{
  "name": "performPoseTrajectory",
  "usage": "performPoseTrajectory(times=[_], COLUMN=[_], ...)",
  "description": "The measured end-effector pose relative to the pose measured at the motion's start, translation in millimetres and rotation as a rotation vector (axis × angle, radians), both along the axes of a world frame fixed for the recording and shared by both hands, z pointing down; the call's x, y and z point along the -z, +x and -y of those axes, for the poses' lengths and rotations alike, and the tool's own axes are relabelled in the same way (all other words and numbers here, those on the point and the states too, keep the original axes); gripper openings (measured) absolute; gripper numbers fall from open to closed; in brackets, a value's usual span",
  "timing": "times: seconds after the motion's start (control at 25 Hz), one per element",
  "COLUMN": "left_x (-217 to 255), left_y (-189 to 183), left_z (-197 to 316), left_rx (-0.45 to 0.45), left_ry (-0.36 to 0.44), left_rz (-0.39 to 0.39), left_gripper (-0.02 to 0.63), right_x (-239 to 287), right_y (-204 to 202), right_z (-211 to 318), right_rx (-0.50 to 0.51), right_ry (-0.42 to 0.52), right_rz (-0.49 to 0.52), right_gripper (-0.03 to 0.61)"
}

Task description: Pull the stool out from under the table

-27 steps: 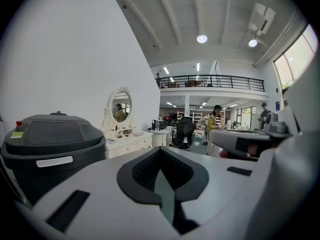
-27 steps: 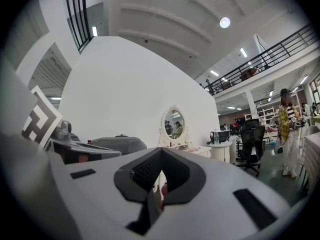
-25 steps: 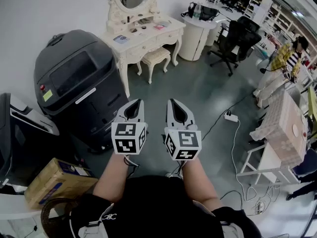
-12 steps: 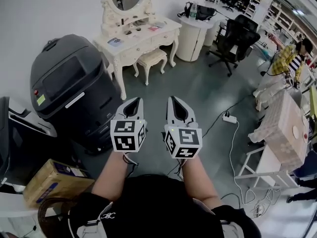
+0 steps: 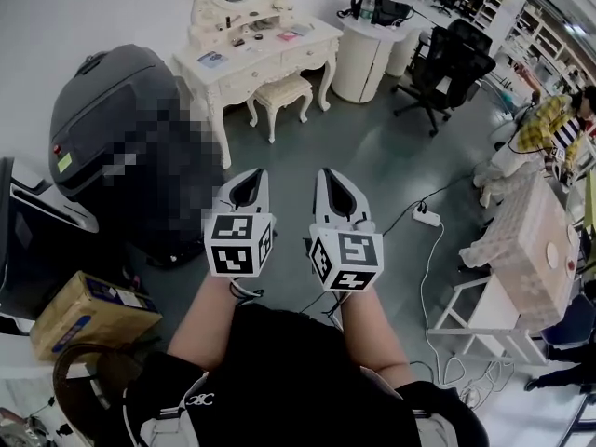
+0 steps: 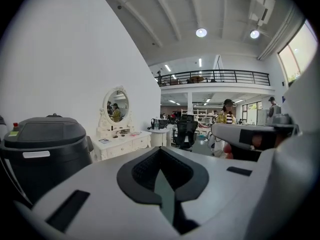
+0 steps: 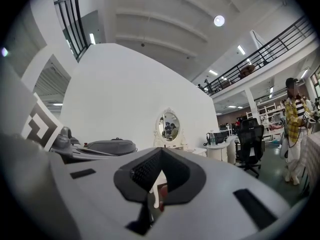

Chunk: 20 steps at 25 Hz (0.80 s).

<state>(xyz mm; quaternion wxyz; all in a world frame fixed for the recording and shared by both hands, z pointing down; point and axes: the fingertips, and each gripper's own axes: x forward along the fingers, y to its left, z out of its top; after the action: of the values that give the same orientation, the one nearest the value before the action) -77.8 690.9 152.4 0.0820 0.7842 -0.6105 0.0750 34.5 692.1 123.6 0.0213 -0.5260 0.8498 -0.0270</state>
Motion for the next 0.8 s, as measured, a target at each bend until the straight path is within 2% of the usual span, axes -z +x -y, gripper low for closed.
performPoseTrajectory(times=[0.16, 0.36, 0.6, 0.8], left_x=[-8.6, -10.8, -14.8, -18.1], left_y=[16.3, 18.7, 16.7, 3.6], left_z=[-8.5, -7.4, 5.1, 38.9], left_rx=[0.022, 0.034, 0.052, 0.055], left_ry=[-0.006, -0.018, -0.009, -0.008], left_rz=[0.007, -0.021, 0.021, 0.015], left_gripper=[0.000, 0.000, 0.000, 0.000], right_x=[-8.8, -8.2, -11.3, -13.2], right_y=[20.1, 26.6, 20.5, 2.6], right_z=[-4.1, 0.0, 16.6, 48.5], right_rx=[0.012, 0.021, 0.040, 0.053], right_ry=[-0.016, -0.016, -0.017, -0.007], right_rz=[-0.003, 0.004, 0.008, -0.019], right_gripper=[0.006, 0.006, 0.006, 0.006])
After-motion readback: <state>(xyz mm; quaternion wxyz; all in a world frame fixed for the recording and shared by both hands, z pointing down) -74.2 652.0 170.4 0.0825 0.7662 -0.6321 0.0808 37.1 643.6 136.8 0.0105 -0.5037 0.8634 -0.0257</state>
